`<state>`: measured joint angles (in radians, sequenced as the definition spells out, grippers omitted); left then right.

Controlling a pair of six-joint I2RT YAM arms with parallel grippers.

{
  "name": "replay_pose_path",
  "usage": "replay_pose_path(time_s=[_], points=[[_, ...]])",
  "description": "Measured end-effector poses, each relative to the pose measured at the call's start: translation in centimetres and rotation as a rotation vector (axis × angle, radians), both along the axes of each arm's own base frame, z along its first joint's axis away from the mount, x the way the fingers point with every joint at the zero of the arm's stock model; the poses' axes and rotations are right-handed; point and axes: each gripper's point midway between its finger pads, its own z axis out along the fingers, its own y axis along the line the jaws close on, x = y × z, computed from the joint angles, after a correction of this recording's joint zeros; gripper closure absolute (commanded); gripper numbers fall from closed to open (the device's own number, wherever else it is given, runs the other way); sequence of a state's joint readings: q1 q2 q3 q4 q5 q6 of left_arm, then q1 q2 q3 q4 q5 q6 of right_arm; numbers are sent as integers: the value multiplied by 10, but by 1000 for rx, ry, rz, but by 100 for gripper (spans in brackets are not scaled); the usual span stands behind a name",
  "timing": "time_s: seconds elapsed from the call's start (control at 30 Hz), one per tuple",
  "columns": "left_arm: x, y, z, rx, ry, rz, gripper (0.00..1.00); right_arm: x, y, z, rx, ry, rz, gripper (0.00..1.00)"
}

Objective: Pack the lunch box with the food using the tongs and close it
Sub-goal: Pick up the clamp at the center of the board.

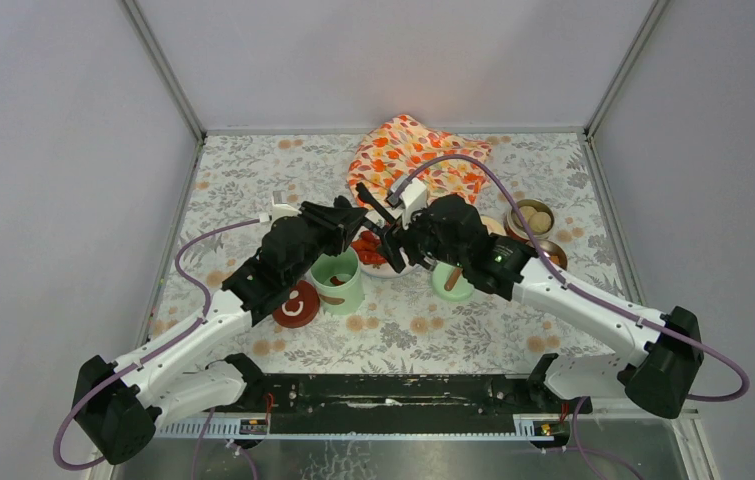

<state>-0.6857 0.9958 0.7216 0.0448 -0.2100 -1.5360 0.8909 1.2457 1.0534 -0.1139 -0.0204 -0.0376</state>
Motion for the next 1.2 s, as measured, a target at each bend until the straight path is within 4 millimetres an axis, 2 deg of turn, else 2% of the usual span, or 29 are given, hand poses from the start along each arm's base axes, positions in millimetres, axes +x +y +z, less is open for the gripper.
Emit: replay_pose_path(time_s=[0.37, 0.5, 0.9, 0.93, 1.2], points=[[0, 0, 1, -11, 3, 1, 99, 2, 3, 0, -25, 39, -11, 42], [0, -1, 1, -11, 3, 0, 96, 3, 2, -1, -34, 49, -13, 48], [-1, -2, 2, -26, 7, -7, 92, 0, 0, 1, -42, 83, -23, 52], [-1, -2, 2, -29, 7, -9, 89, -1, 0, 2, -42, 88, -25, 52], [-2, -3, 3, -32, 5, -15, 51, -4, 0, 2, -48, 124, -30, 55]])
